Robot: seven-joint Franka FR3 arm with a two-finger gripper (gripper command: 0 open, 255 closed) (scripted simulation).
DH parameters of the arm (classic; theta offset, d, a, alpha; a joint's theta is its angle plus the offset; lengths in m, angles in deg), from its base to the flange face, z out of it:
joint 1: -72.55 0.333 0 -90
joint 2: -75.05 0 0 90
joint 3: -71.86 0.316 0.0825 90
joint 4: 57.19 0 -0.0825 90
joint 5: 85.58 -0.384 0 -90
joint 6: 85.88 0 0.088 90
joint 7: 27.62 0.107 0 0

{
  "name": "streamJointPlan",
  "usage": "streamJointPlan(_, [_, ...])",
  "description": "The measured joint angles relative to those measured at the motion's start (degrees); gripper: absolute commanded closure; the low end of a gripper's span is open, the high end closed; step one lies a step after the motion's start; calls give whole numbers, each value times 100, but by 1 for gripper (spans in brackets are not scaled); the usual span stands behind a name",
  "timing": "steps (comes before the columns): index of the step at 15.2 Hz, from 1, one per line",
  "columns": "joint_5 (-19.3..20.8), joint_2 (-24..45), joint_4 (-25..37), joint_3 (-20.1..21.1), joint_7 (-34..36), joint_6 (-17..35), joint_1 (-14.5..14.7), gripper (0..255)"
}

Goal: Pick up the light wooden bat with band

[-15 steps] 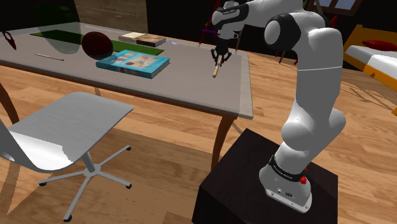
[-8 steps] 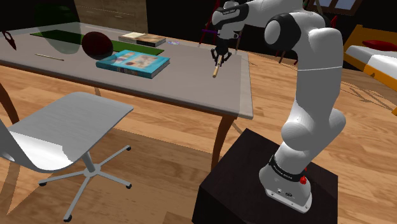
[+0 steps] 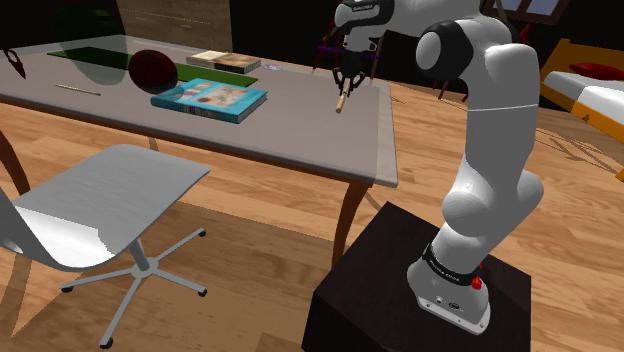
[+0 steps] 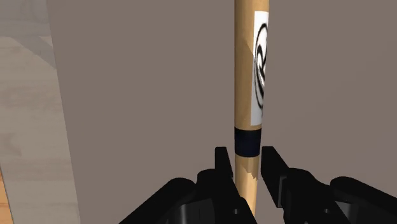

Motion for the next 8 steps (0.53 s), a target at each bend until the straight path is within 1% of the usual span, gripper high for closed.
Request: streamJointPlan(8, [-8, 89, 730, -4, 26, -638, -48, 255])
